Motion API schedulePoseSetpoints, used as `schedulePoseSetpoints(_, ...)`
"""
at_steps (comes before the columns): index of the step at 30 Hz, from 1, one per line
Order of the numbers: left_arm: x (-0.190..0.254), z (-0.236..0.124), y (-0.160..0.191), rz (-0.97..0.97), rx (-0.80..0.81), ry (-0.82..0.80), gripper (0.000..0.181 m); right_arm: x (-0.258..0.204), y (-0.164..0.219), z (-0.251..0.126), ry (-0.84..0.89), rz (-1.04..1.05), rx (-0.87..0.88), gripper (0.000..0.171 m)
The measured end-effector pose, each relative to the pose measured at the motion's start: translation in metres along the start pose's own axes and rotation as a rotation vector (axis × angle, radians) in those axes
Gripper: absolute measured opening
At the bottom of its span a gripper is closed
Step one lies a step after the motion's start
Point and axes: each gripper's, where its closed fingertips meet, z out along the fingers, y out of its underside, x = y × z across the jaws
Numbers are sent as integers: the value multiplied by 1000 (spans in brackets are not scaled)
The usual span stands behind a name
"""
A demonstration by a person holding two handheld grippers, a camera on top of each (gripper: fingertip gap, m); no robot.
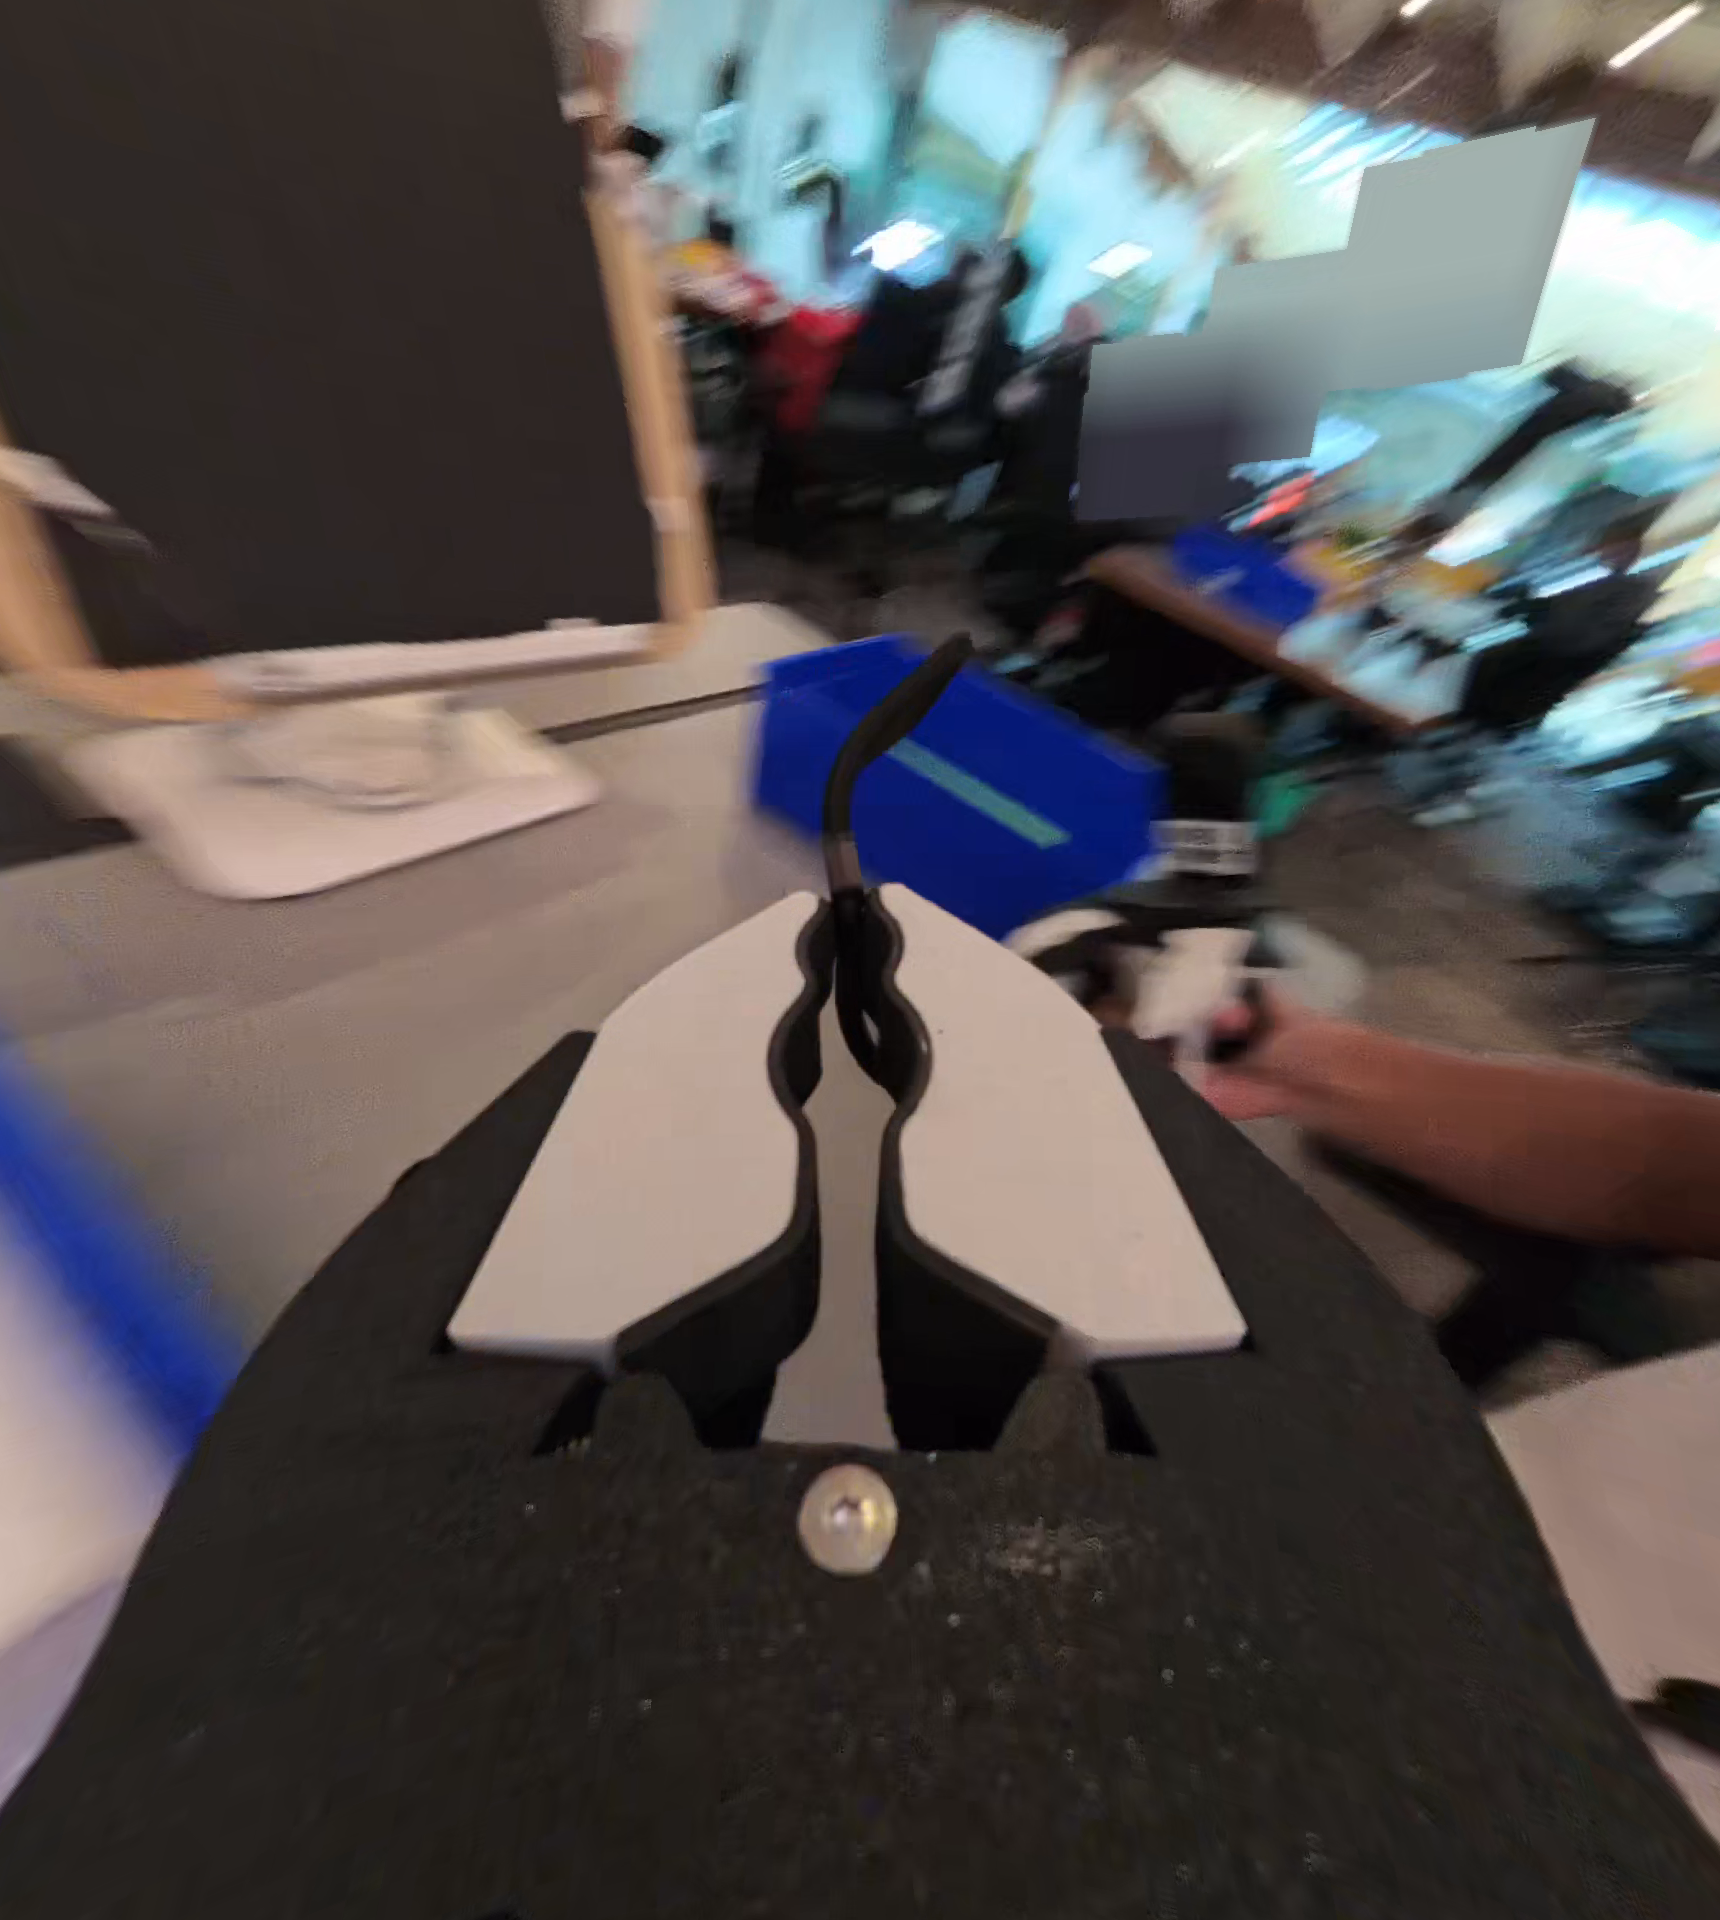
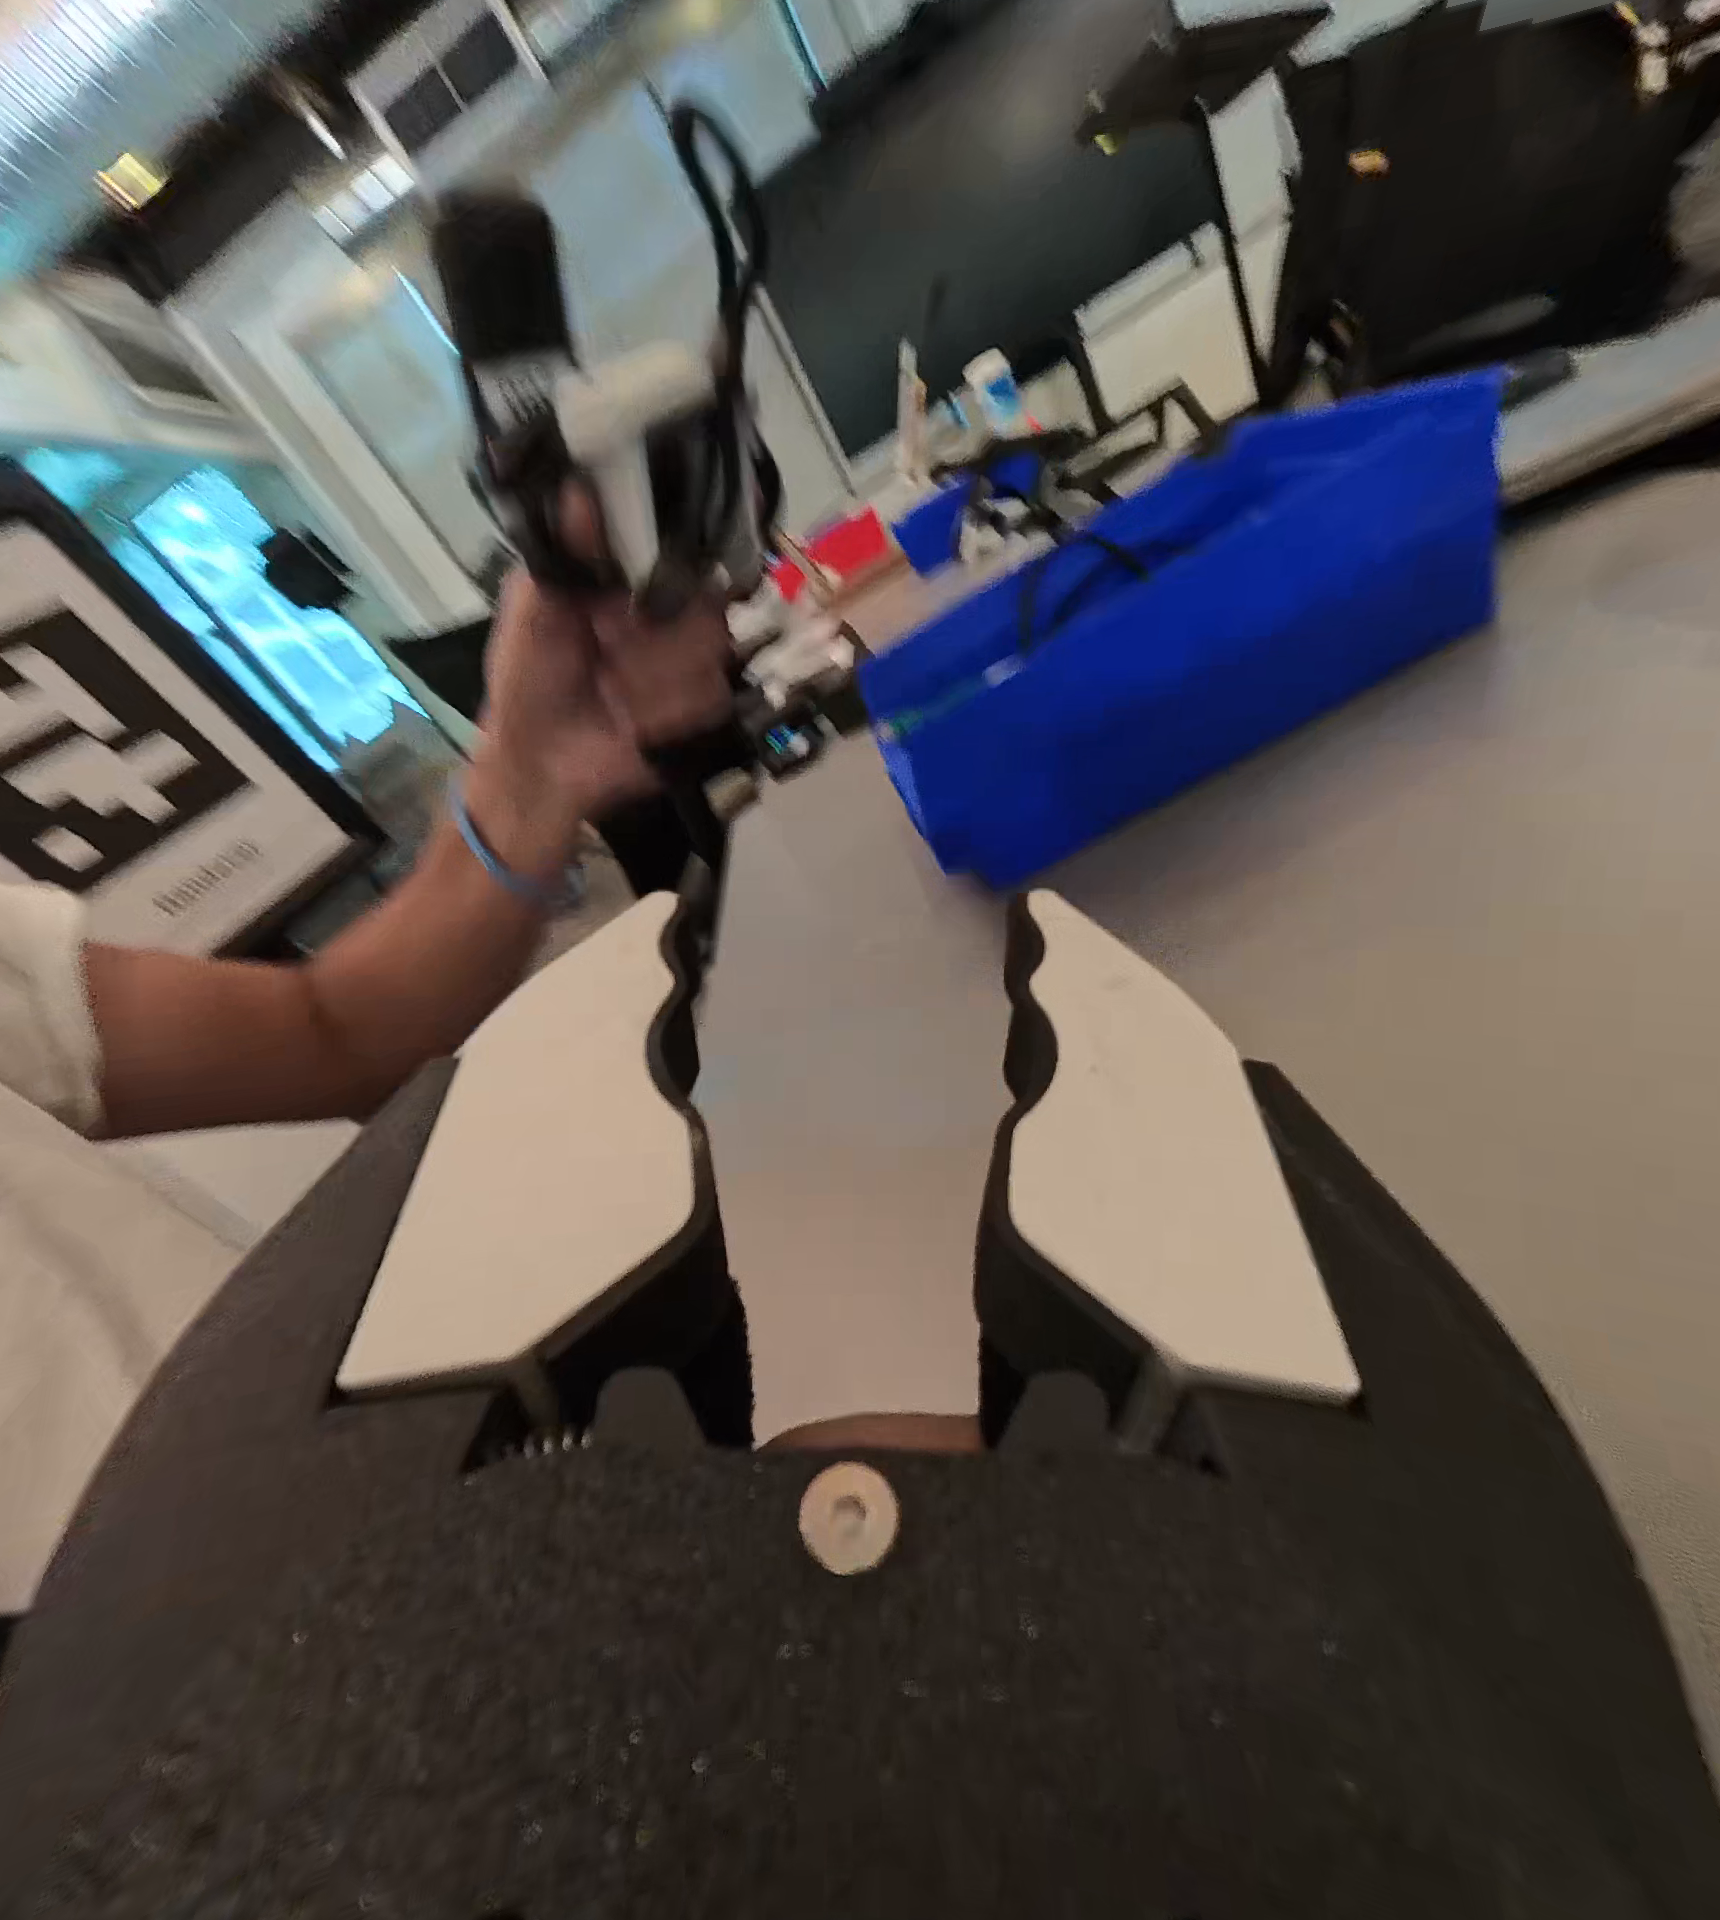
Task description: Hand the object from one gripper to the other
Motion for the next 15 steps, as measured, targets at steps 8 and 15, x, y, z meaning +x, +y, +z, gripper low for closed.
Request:
schedulePoseSetpoints(8, 74, 70, 80, -354, 38, 386, 5, -28, -26, 15, -307, 165, 153, 52)
schedulePoseSetpoints(15, 88, 89, 109, -414, -25, 428, 5, -17, -20, 11, -339, 308, 207, 4)
